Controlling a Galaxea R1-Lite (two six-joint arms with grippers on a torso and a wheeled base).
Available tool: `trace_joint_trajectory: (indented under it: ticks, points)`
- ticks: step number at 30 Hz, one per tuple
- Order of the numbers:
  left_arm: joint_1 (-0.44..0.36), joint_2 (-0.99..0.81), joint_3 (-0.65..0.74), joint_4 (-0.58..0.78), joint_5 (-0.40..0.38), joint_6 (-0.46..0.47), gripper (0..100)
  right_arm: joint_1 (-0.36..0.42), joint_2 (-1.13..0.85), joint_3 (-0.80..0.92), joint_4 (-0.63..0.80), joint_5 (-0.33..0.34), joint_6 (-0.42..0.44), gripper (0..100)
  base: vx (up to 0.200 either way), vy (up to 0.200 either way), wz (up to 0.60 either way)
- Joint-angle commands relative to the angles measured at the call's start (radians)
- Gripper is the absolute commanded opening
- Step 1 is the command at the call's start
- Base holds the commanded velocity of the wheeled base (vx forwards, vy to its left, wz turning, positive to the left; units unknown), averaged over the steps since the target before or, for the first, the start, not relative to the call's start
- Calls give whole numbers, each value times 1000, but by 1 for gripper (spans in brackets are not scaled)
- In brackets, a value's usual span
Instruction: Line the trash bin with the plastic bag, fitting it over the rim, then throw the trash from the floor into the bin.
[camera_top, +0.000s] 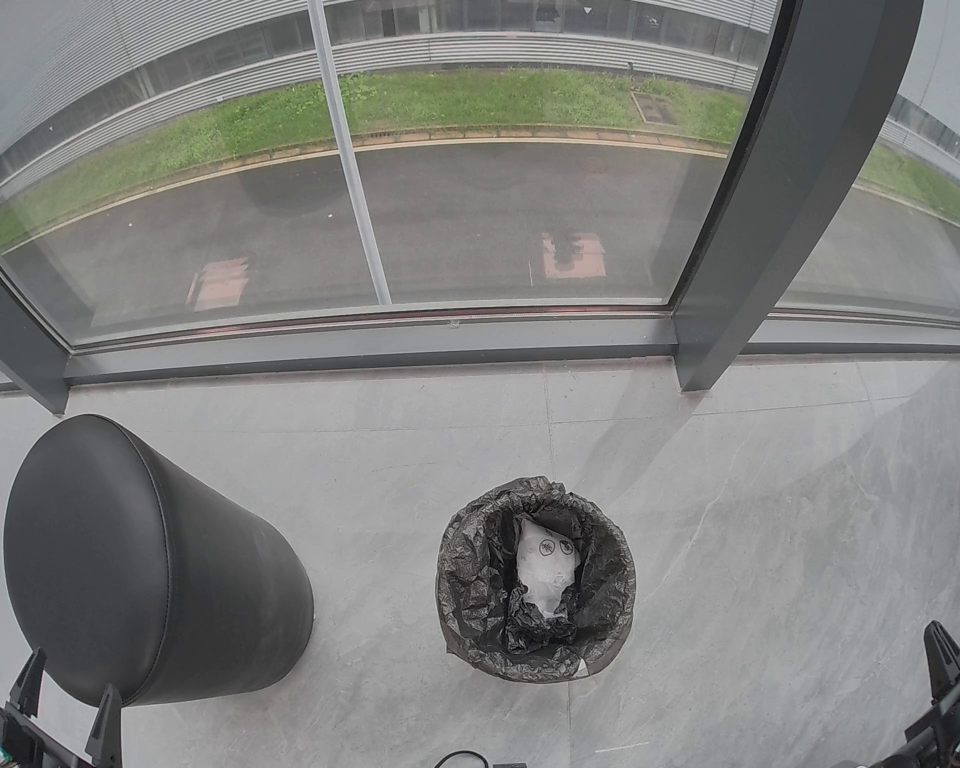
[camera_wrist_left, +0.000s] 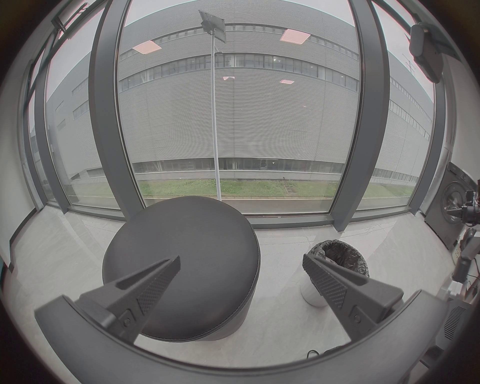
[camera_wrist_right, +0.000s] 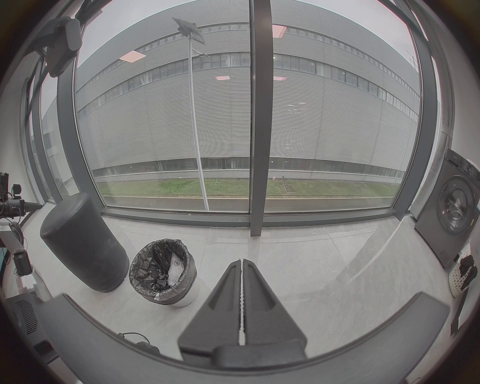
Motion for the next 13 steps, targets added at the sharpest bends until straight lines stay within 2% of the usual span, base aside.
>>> trace_joint_trajectory:
  ticks: [1, 13]
  points:
    - [0, -15, 17, 0, 0, 0, 100, 0, -12, 18, 0, 0, 2, 0, 0, 0, 0]
    - [0, -15, 17, 0, 0, 0, 100, 0, -12, 18, 0, 0, 3, 0, 0, 0, 0]
